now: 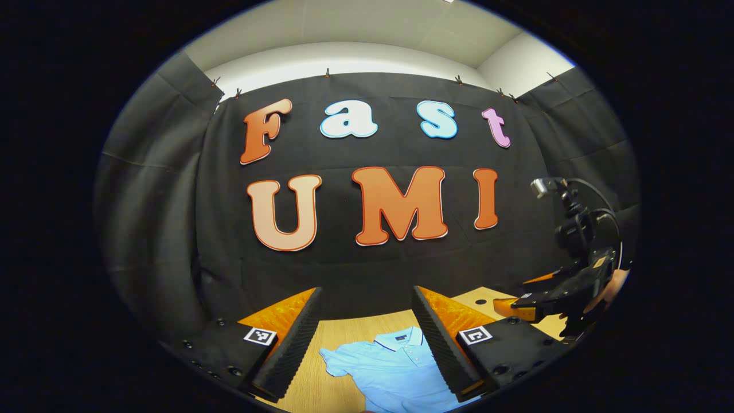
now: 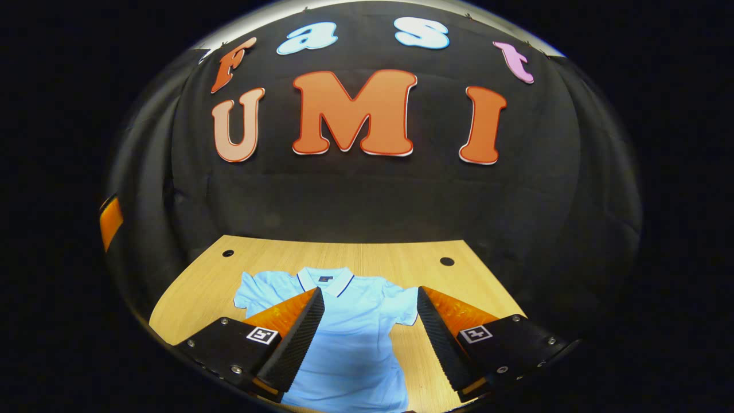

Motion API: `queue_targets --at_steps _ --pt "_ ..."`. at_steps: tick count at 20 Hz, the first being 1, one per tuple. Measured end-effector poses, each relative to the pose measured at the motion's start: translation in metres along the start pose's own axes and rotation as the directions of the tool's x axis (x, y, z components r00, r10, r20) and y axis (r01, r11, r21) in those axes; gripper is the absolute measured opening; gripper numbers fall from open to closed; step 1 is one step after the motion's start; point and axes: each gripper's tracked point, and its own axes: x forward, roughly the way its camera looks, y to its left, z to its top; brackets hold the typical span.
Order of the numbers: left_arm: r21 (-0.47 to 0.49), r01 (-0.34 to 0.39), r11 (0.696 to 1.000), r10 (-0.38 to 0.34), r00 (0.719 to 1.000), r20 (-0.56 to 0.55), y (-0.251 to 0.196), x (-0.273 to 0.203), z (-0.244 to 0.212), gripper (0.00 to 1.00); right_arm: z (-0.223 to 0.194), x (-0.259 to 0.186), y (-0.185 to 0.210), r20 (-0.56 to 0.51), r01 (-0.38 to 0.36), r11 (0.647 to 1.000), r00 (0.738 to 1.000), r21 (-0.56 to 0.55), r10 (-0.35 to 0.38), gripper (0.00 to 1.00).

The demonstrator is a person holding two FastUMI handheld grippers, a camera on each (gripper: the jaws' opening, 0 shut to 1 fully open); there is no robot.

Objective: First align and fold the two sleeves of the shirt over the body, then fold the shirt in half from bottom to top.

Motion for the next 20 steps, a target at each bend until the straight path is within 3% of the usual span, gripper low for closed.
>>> queue_targets --at_steps 5,9,13,17,20 --pt "-0.043 -0.048 0.998 0.047 0.999 -0.024 -0.009 0.013 -0.006 1.00 -0.034 0.063 -0.030 -0.171 0.009 1.000 0.985 0.003 -0.008 0.99" --pt "-0.023 -0.100 0.995 0.099 0.994 -0.055 -0.014 0.021 -0.013 1.00 -0.075 0.107 -0.045 -0.326 0.007 0.999 0.945 0.039 0.006 0.99" --pt "-0.001 -0.155 0.988 0.154 0.984 -0.086 -0.015 0.029 -0.020 1.00 -0.100 0.146 -0.064 -0.419 0.032 0.998 0.908 0.056 -0.005 0.98" --pt "-0.056 -0.218 0.974 0.210 0.971 -0.117 -0.018 0.036 -0.027 1.00 -0.131 0.182 -0.079 -0.516 0.052 0.996 0.857 0.073 -0.007 0.97" --pt "-0.027 -0.244 0.969 0.239 0.964 -0.119 -0.018 0.042 -0.028 1.00 -0.152 0.204 -0.088 -0.572 0.064 0.996 0.820 0.066 -0.015 0.97"
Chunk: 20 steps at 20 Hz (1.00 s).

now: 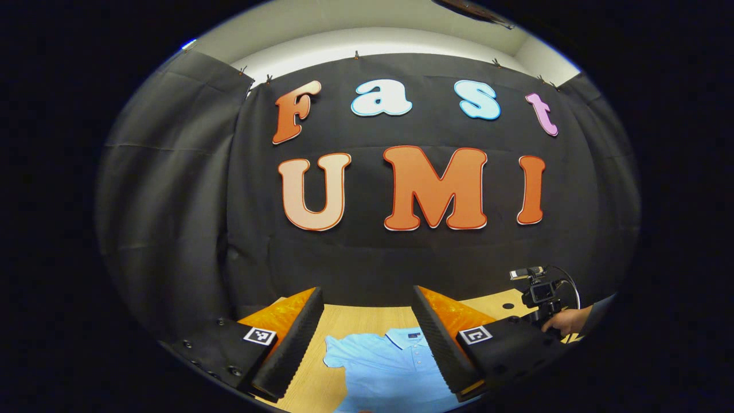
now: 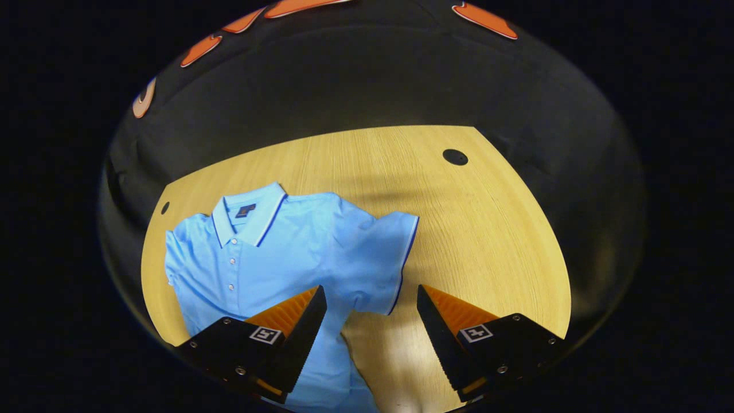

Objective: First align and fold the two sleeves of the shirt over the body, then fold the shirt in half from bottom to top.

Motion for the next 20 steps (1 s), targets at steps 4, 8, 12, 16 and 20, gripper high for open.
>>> queue_targets --at_steps 4,8,12,16,20 --pt "0.037 -0.018 0.999 0.018 1.000 -0.005 -0.004 0.004 0.000 1.00 -0.001 0.029 -0.005 -0.068 0.006 1.000 0.998 0.005 -0.005 0.91" --pt "0.057 -0.030 0.998 0.032 0.999 -0.029 -0.006 0.010 -0.004 1.00 0.007 0.056 -0.015 -0.092 0.043 0.999 0.995 0.002 -0.043 0.87" --pt "0.071 -0.042 0.997 0.045 0.998 -0.047 -0.005 0.014 -0.006 1.00 0.008 0.068 -0.021 -0.122 0.063 0.997 0.991 0.036 -0.058 0.78" --pt "0.059 -0.042 0.997 0.046 0.997 -0.066 -0.007 0.014 -0.011 1.00 0.010 0.070 -0.017 -0.113 0.055 0.998 0.992 0.023 -0.052 0.59" --pt "0.070 -0.042 0.997 0.046 0.998 -0.050 -0.007 0.009 -0.005 0.99 0.010 0.072 -0.013 -0.115 0.041 0.998 0.993 0.055 -0.035 0.16"
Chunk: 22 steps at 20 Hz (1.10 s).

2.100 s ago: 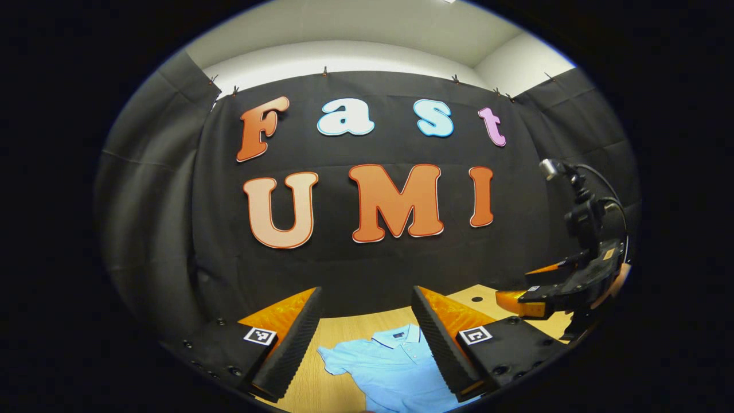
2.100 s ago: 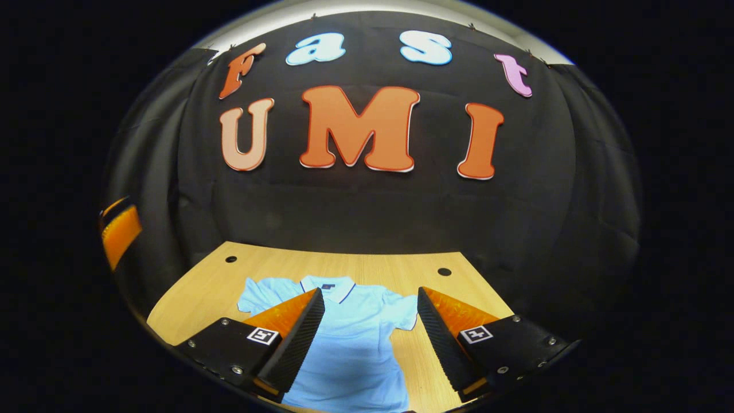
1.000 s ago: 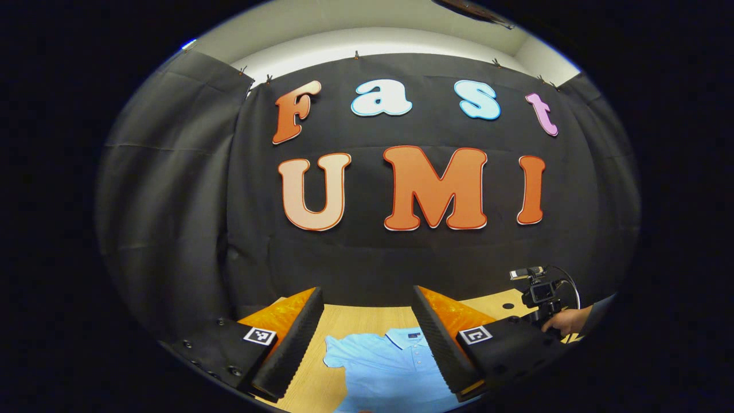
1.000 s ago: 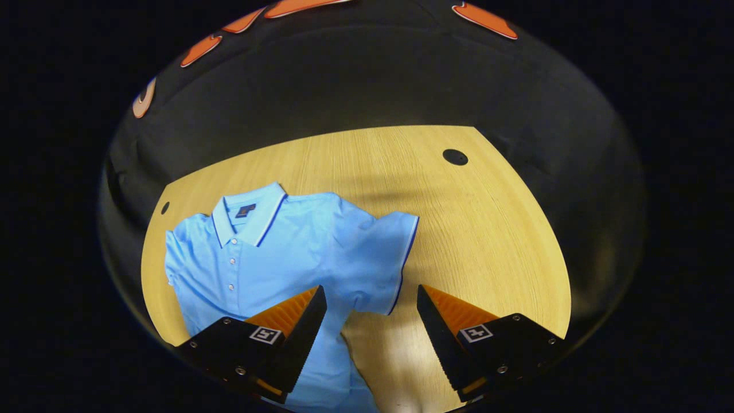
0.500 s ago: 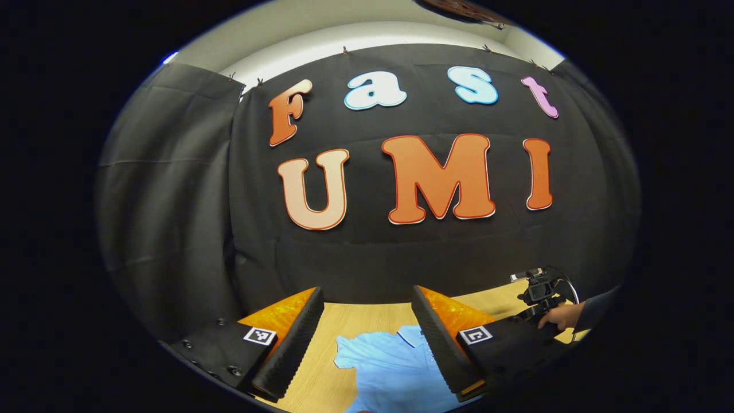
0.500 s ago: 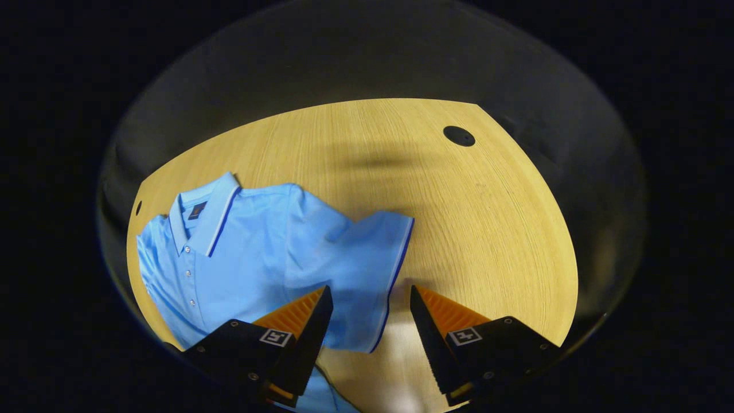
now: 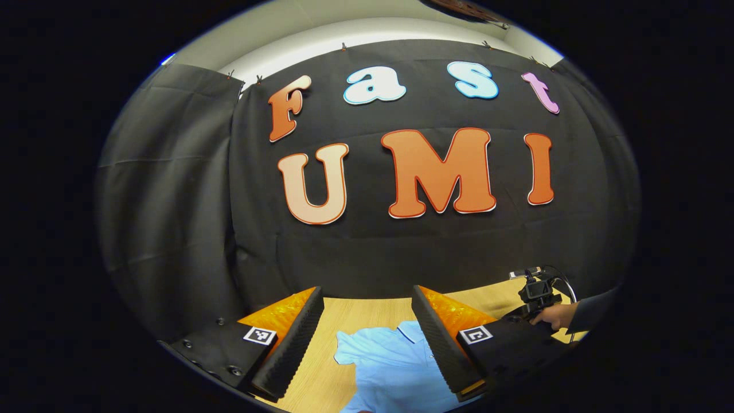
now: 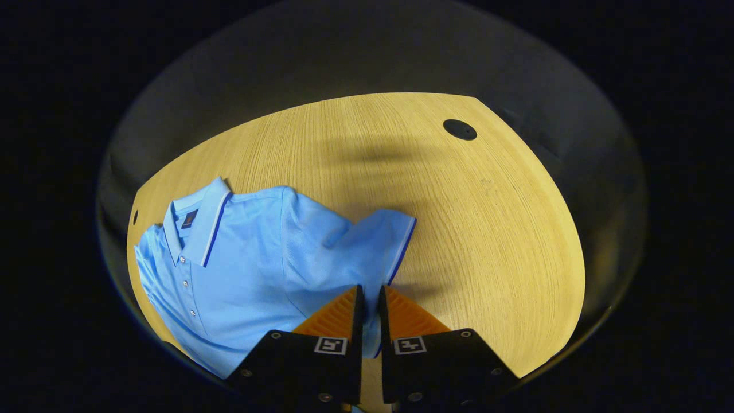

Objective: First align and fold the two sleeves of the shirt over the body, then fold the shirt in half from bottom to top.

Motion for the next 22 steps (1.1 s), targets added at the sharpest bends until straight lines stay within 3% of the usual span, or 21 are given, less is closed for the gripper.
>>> queue_targets --at_steps 3,7,17,19,22 --pt "-0.003 -0.019 1.000 0.019 1.000 0.007 0.004 -0.005 0.003 1.00 0.007 -0.010 0.021 0.015 -0.135 0.986 0.991 0.095 0.134 0.07" --pt "-0.002 -0.047 0.999 0.047 0.999 0.015 0.011 -0.013 0.007 1.00 0.030 -0.038 0.038 0.116 -0.230 0.970 0.969 0.079 0.220 0.06" --pt "0.034 -0.128 0.991 0.129 0.992 -0.004 0.046 -0.019 0.002 1.00 0.043 -0.067 0.119 0.140 -0.349 0.936 0.925 -0.055 0.353 0.06" --pt "0.033 -0.124 0.992 0.125 0.992 -0.008 0.048 -0.014 0.000 0.99 0.036 -0.068 0.140 0.118 -0.387 0.921 0.913 -0.055 0.391 0.06" --pt "0.030 -0.098 0.995 0.098 0.995 -0.031 0.048 -0.001 -0.011 1.00 0.021 -0.079 0.170 0.067 -0.475 0.879 0.876 -0.049 0.477 0.14"
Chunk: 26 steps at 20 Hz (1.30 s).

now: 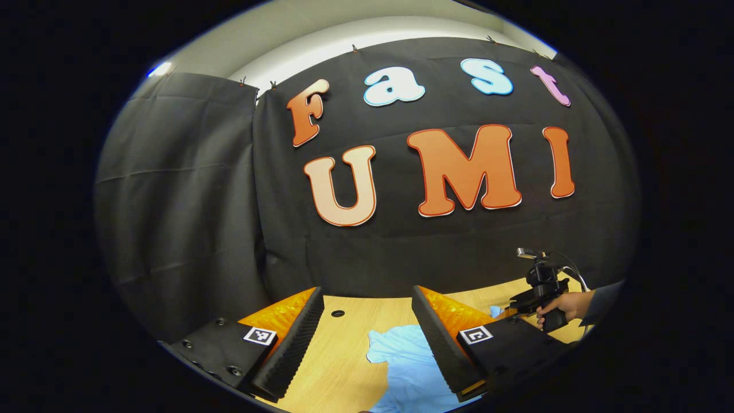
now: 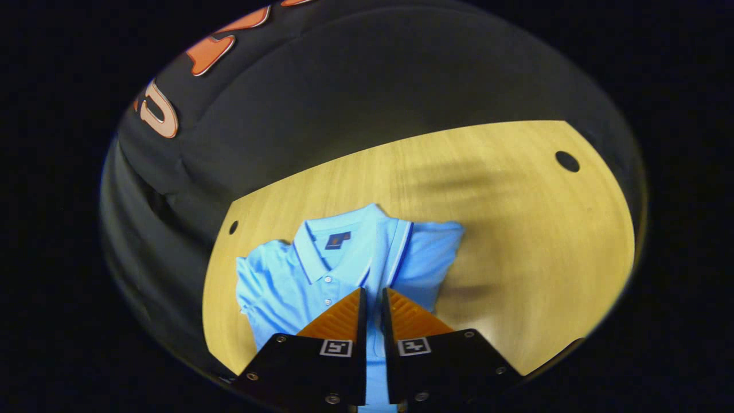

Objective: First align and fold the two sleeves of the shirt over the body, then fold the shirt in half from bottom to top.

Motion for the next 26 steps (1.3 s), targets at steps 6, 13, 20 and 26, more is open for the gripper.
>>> queue_targets --at_steps 6,13,20,26 --pt "-0.087 0.093 0.992 -0.101 0.990 -0.093 -0.005 0.042 -0.033 1.00 0.014 -0.033 0.007 0.110 0.020 0.997 0.994 -0.079 -0.011 0.75" --pt "-0.159 0.266 0.951 -0.301 0.915 -0.267 -0.014 0.098 -0.096 1.00 0.007 -0.093 -0.010 0.225 0.129 0.991 0.967 -0.042 -0.117 0.97" --pt "-0.148 0.333 0.931 -0.363 0.813 -0.455 -0.015 0.151 -0.159 1.00 -0.019 -0.136 -0.006 0.315 0.218 0.973 0.931 -0.081 -0.182 0.99" --pt "-0.170 0.346 0.923 -0.378 0.725 -0.576 -0.013 0.196 -0.214 1.00 -0.040 -0.170 -0.011 0.377 0.294 0.956 0.884 0.009 -0.275 0.99"
